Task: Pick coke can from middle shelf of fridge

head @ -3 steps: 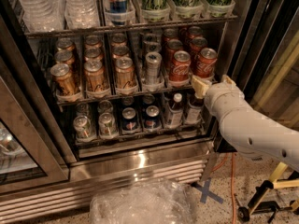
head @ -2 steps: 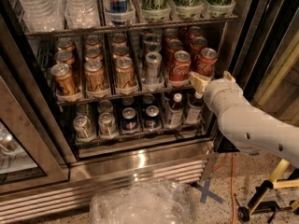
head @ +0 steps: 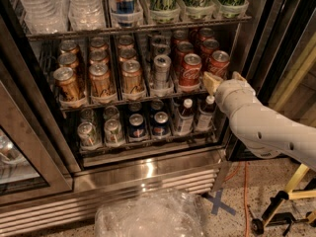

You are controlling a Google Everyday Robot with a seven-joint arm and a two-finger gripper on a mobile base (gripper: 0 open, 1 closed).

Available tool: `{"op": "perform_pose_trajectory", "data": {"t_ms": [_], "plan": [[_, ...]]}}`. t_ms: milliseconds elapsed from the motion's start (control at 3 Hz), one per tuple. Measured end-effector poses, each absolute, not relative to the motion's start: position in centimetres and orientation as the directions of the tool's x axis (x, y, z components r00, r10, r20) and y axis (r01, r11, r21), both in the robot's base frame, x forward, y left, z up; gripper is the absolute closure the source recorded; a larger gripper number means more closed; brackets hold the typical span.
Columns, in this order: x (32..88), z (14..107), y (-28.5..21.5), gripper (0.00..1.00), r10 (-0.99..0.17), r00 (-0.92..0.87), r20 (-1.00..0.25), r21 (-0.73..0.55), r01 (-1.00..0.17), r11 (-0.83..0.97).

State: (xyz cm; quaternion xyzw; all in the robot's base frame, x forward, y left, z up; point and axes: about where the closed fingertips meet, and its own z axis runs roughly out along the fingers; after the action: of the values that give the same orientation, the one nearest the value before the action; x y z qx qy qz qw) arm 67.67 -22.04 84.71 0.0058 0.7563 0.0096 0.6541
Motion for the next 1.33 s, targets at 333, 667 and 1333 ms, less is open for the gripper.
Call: {"op": "perform_pose_trajectory", "data": {"t_ms": [333, 667, 1333], "plan": [[68.8, 84.4, -21.9, 0.33, 0.029, -0.146, -0.989, 0.031, -0.011, 0.999], [70.0, 84.4, -21.6, 0.31, 0.037, -0.138, -0.990, 0.040, -0.021, 0.999], [72.0, 85.3, -21.5, 0.31, 0.055, -0.099, -0.994, 0.057, -0.024, 0.998]]}}
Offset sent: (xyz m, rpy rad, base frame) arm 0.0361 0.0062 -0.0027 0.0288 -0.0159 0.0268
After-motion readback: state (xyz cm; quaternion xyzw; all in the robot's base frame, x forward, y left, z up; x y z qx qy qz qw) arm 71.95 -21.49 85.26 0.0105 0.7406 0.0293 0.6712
